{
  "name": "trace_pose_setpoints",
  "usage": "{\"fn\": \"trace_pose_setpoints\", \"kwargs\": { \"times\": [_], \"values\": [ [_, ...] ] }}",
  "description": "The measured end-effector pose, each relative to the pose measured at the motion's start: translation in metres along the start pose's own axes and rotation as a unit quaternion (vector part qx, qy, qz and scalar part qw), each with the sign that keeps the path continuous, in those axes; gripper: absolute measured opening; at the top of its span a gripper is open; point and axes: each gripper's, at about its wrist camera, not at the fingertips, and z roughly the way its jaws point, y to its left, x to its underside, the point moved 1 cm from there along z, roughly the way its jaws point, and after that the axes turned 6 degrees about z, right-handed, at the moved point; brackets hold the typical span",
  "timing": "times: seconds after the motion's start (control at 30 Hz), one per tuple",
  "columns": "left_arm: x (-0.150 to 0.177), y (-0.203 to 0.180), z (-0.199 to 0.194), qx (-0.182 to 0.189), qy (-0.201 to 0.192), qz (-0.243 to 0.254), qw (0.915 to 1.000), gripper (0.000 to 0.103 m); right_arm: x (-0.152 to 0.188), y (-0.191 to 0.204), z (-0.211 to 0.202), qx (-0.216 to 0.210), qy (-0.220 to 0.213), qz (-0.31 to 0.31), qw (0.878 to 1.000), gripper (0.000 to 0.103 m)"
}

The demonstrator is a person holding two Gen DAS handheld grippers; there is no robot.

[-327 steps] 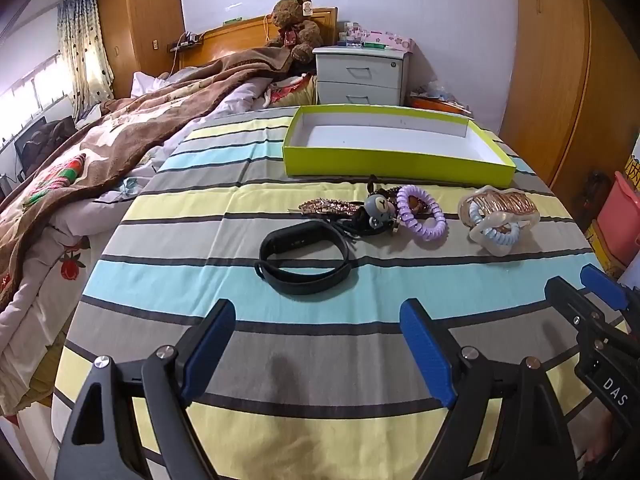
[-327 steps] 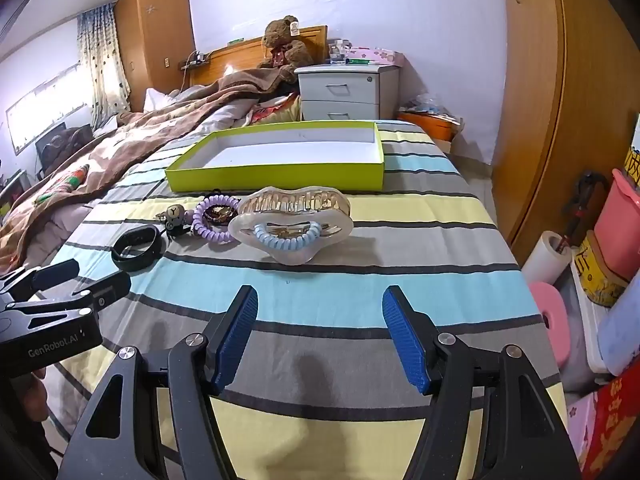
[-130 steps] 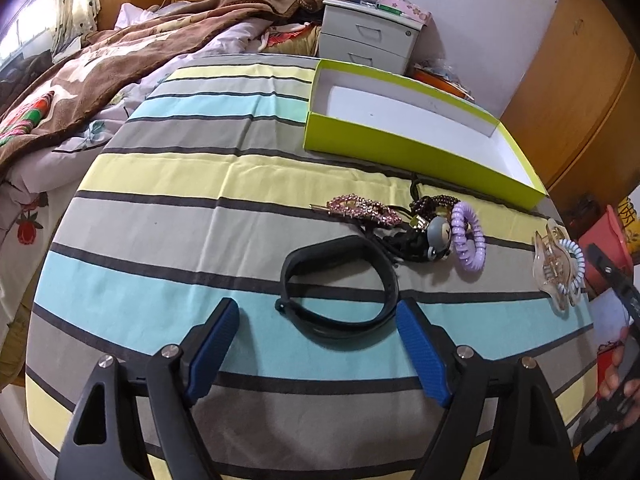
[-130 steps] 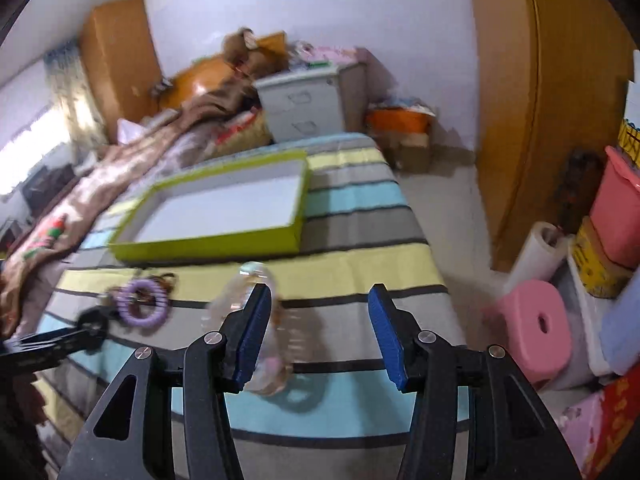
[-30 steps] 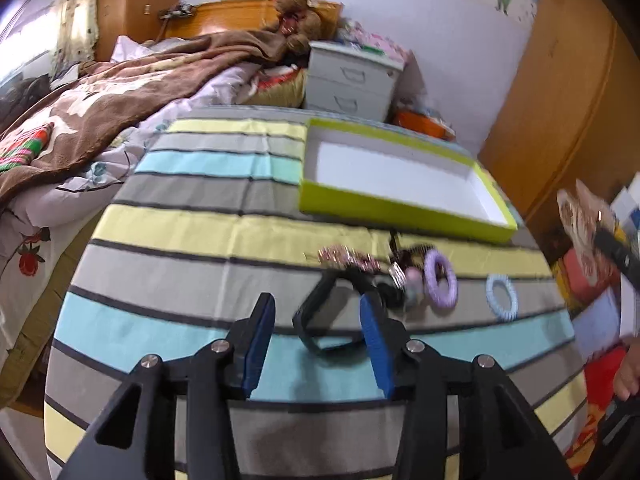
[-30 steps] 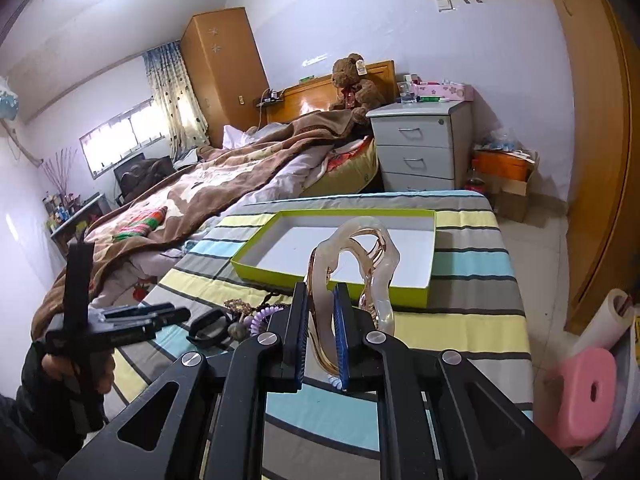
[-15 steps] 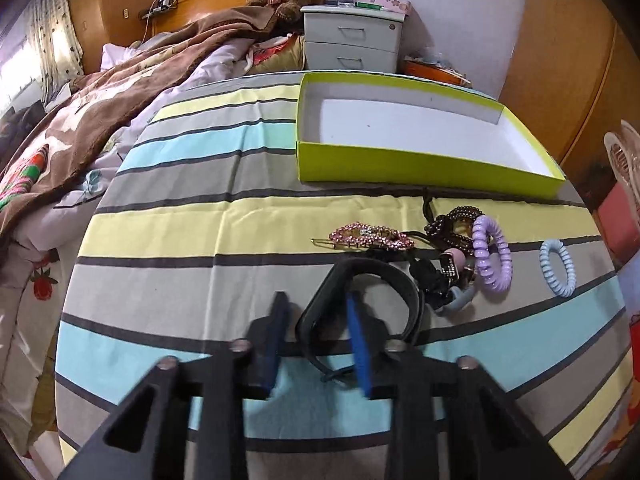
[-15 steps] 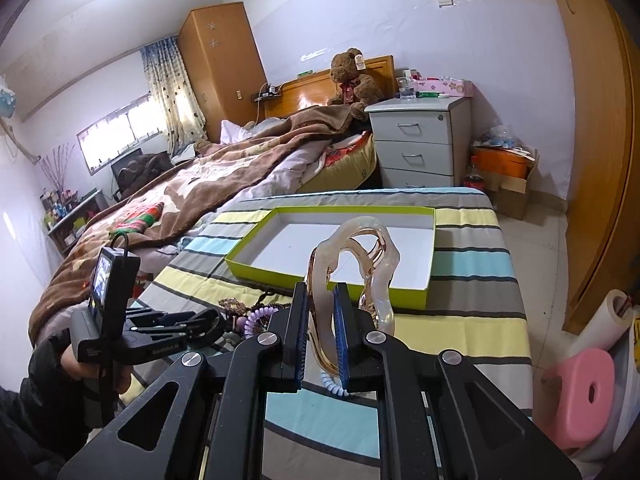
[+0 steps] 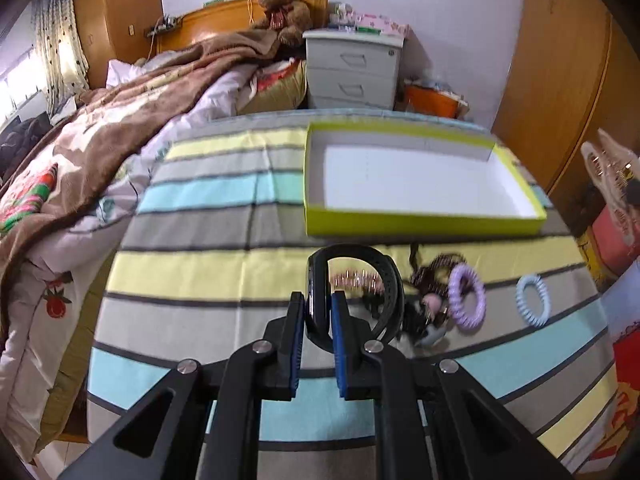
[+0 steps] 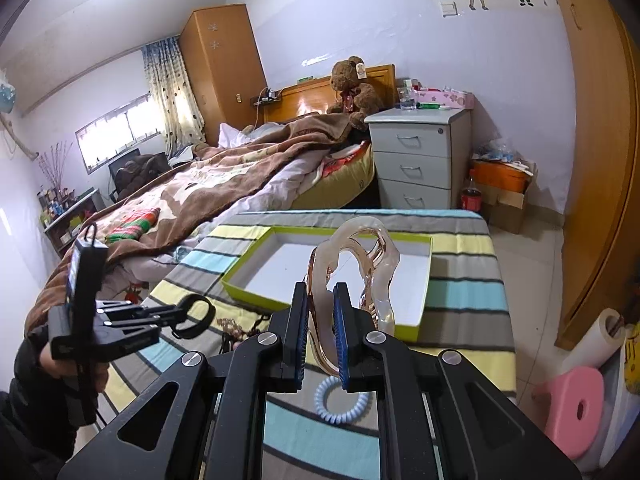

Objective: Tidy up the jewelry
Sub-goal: 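Grasp and lift the black watch band with the left gripper, then place the watch band in the green lid with the left gripper while the right places the claw clip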

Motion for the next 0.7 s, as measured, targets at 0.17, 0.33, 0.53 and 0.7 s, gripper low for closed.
{"fn": "trace_pose_setpoints", "kwargs": {
  "times": [0.17, 0.33, 0.53, 0.7],
  "values": [
    [-0.019, 0.005, -0.012, -0.003, -0.023, -0.002, 0.9997, 0.014, -0.014, 0.000, 0.002, 0.005, -0.007, -0.006, 1.000, 0.012],
    [-0.040, 0.009, -0.016, -0.003, -0.037, 0.002, 0.9993, 0.014, -0.026, -0.001, 0.009, 0.019, -0.006, -0.016, 1.000, 0.013],
    [-0.069, 0.013, -0.002, 0.012, -0.047, -0.005, 0.9988, 0.014, -0.036, -0.017, 0.037, 0.056, 0.013, -0.022, 0.998, 0.012],
    [-0.092, 0.010, 0.024, 0.025, -0.044, -0.009, 0.9987, 0.014, -0.040, -0.036, 0.070, 0.078, 0.042, -0.020, 0.996, 0.012]
  ]
}}
